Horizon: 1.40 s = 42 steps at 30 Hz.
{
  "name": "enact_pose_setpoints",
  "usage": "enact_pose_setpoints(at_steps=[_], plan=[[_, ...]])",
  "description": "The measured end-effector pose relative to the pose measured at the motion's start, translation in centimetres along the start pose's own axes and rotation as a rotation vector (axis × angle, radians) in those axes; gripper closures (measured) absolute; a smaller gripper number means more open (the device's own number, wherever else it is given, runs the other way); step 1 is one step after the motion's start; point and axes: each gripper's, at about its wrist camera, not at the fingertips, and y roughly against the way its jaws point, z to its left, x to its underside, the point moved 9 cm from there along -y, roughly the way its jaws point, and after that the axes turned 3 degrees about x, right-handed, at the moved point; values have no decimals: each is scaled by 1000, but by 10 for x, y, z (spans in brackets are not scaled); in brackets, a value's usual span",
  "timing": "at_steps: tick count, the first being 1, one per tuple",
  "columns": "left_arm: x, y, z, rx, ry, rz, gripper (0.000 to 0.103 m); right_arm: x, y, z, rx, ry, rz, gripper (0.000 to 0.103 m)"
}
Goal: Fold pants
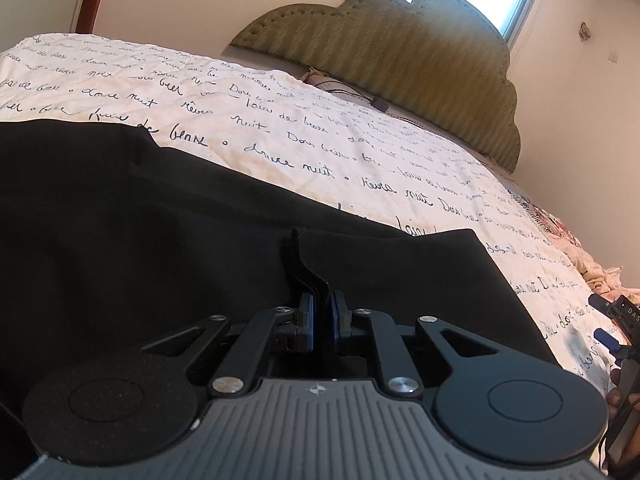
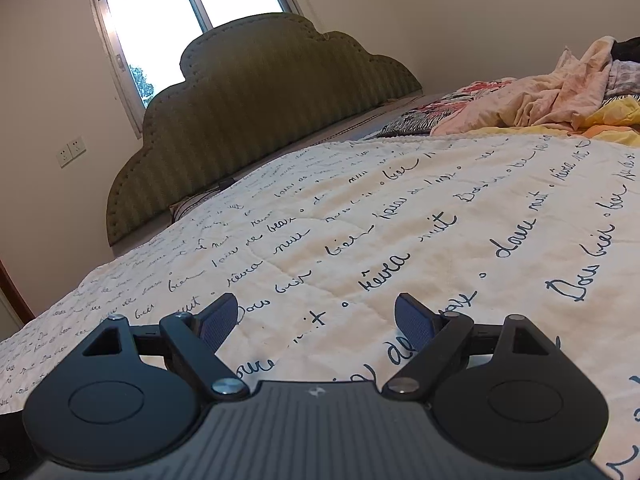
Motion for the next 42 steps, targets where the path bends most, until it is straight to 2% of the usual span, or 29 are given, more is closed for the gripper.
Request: enact_pose_setpoints(at_steps=[9,14,17,20,21,22,24,25,26,27,28,30,35,42], plan=[[-5,6,10,-10,23,-8,86,1,0,1,3,2,3,16],[-12,17,3,-59,-35,-36,87,0,1,1,2,2,2,16],[-20,26,11,-88,-52,-57,88,0,1,0,1,1,2,16],[-20,24,33,-118,1,-26,90,0,1,1,-2,6,-1,16],[-19,24,36,-89,46,-7,94,0,1,2,-2,8,-3,16],[-19,25,35,-39,87,8,92,0,1,2,-2,9,-4,16],[-19,28,28,102,193,40,92,0,1,2,-1,13,-4,16],[-19,26,24,172,250,63,87,0,1,3,-2,16,-3,16],[-18,24,23,212,295,83,80,1,1,3,-2,18,-2,16],[-19,21,23,228,317,96,66,1,1,4,-3,21,-1,16],[-19,18,26,229,324,104,60,1,1,4,-3,23,-2,16],[-17,13,35,196,354,113,61,0,1,4,-5,21,-5,16],[-15,12,53,267,525,130,61,0,1,3,-16,13,-9,16],[-15,8,48,253,555,132,61,-1,3,3,-30,9,-16,16]])
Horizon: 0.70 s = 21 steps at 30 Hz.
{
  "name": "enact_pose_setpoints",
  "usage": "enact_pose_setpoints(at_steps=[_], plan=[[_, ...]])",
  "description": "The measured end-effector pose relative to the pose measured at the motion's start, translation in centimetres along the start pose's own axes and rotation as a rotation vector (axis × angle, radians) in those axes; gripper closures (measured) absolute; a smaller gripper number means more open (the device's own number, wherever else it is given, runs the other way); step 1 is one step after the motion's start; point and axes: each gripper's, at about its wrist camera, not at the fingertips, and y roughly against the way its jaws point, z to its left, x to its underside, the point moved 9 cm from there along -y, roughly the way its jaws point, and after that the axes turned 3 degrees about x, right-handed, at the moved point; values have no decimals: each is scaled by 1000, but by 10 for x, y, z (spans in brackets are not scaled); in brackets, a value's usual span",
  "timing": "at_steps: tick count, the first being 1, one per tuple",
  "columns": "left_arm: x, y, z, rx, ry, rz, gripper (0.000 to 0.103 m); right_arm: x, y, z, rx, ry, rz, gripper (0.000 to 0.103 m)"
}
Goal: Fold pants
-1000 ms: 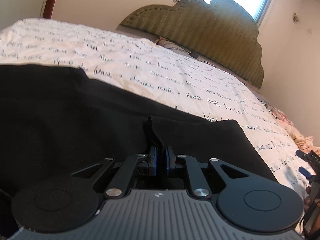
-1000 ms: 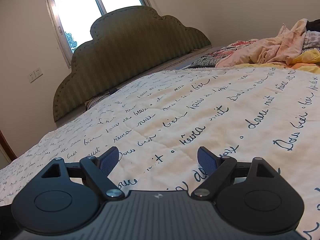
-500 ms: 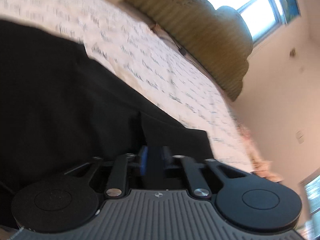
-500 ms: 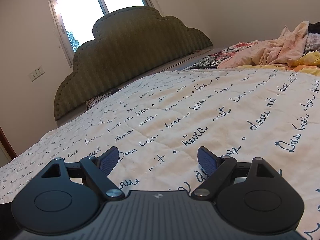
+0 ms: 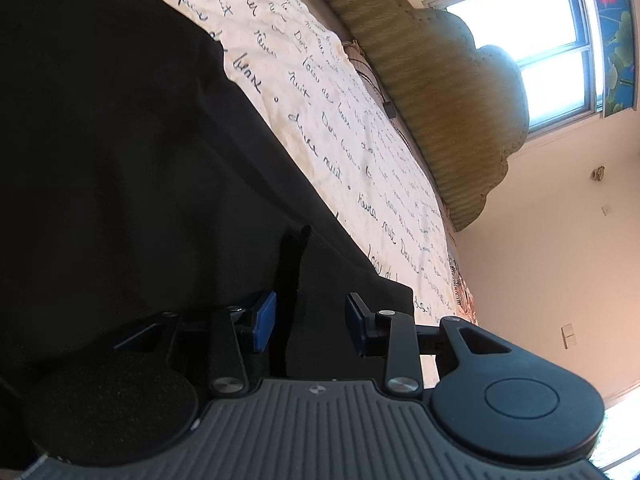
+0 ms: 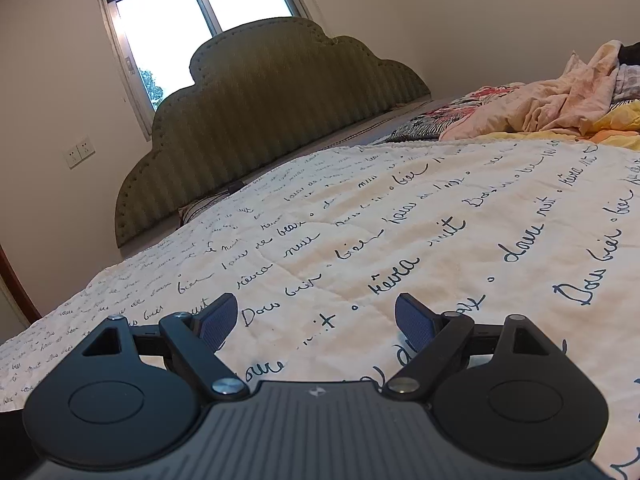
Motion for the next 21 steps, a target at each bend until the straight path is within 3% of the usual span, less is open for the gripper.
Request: enact_pose_setpoints(at_steps=[2,3,8,11,13,15,21], plan=[[-2,-9,-2,-4,1,12,71,0,0,0,-5,-1,-2,16],[0,-9,0,-20,9,15,84,0,1,1,-5,-1,-2,16],[5,-7,0,-18,11,36,87,4,5,12,11,66,32,16],[6,1,-3,-1,12,49,97,20,36,52,-105,278,91,16],[4,5,-4,1,3,39,98,39,73,85,-204,505,19,16],[0,9,-7,-2,-22,22,99,58,99,110,-243,713,-62,9],[-7,25,-19,21,-39,5,99,95,116,155,-313,970,-72,6]])
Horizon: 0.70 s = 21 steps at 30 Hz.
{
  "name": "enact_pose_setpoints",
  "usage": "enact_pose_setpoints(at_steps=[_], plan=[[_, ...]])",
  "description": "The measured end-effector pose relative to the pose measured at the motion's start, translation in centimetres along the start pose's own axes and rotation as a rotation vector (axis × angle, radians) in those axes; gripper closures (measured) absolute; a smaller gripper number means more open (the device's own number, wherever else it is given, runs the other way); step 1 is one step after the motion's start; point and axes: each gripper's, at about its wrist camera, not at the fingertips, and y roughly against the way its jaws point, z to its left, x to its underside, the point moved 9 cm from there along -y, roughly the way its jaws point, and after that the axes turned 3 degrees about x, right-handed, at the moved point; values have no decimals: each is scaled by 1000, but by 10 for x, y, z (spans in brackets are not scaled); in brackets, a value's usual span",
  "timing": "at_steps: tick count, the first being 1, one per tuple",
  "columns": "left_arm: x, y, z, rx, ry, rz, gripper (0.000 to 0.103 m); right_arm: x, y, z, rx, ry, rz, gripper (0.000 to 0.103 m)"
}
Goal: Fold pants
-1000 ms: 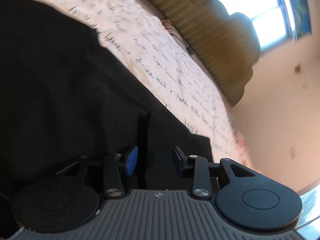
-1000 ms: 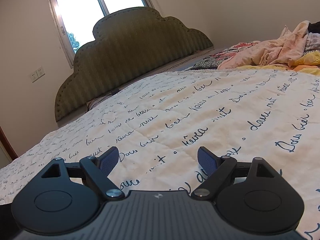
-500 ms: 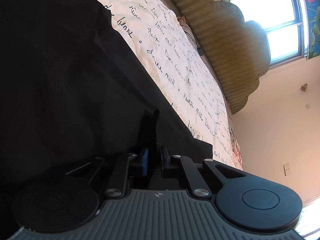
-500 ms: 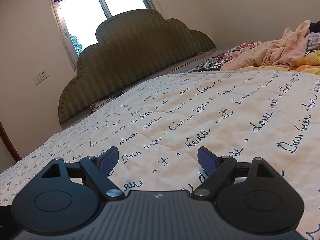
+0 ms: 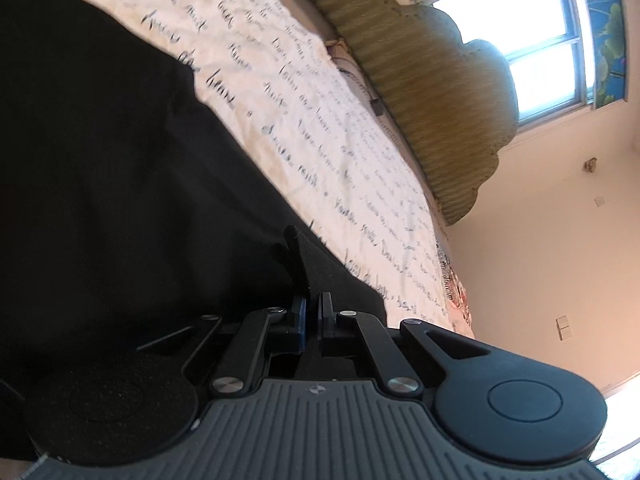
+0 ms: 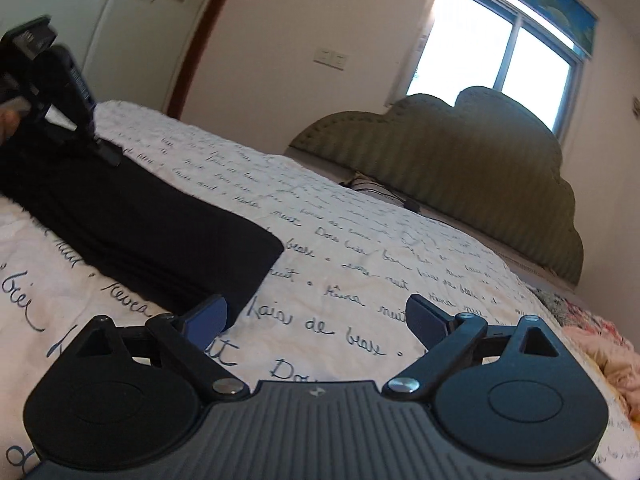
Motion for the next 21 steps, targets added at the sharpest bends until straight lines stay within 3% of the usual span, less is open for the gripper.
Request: enact_pose_setpoints(at_steps=[3,9,14,17,21], plan=[[0,6,5,-2,13,2,99,1,-12,22,-24,111,20,6],[-1,15,13,3,44,6,99,-3,-31,52,-43,216,46,6],[-16,25,19,-24,40,-15,99,-12,-40,43,2,203,38,4],[-13,27,30,-54,47,1,99,-12,-42,37,-19,154,44,4],[-8,22,43,-84,58,11,98,-10,-47,50,-12,224,63,4]])
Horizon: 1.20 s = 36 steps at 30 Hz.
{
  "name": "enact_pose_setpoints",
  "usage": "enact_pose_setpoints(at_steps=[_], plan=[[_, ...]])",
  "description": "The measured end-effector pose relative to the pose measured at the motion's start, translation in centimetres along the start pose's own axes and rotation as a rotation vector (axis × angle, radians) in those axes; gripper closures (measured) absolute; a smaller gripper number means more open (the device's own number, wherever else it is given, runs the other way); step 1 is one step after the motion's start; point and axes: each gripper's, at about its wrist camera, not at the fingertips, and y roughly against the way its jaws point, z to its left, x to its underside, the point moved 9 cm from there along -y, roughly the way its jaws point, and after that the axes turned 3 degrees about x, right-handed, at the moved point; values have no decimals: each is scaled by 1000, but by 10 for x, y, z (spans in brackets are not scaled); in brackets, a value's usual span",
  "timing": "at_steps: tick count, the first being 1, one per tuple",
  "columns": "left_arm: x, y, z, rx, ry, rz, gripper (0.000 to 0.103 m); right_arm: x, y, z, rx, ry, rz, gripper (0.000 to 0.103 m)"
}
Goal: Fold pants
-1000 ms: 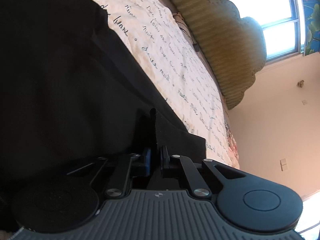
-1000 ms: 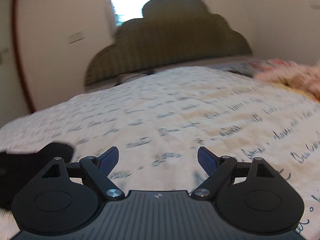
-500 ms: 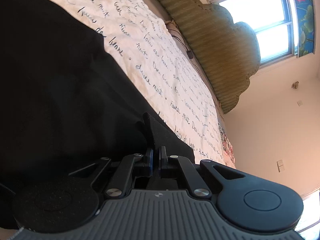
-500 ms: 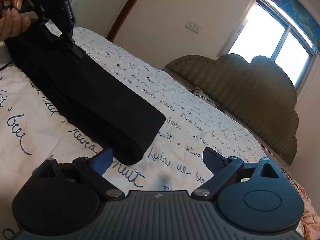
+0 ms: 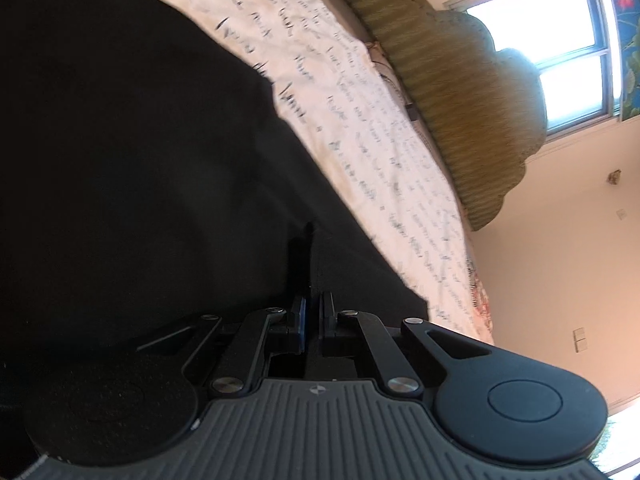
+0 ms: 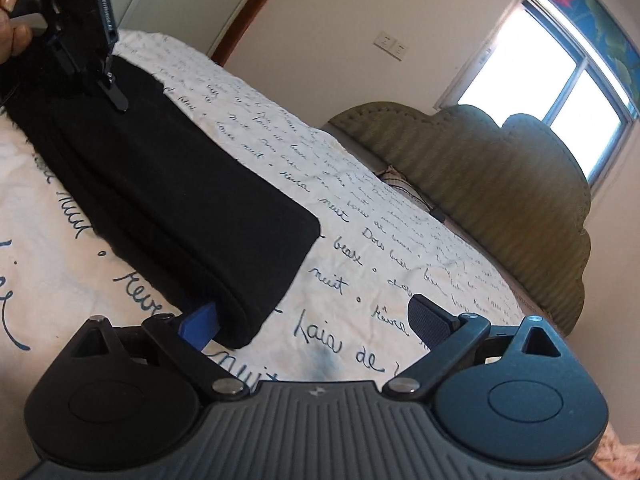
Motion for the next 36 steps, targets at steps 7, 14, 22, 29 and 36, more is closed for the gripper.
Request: enact_pose_setpoints(at_steps=[7,14,22,29,36], plan=[[-1,-1,1,2,-1,7,96,-3,-3,18,-69,167,26,52],[-4,-8,1,1,-3,11,92,2,6,37,-141,292,18,91],[-2,-9,3,-11,-37,-10,87,15,6,55,-144,405,50,96],[-3,45,-30,-182,-343,-98,84,12,28,31,-153,228,28,45],[35,60,-100,-214,-735,-253,70,-23,10,-65,-315,-422,-3,0]])
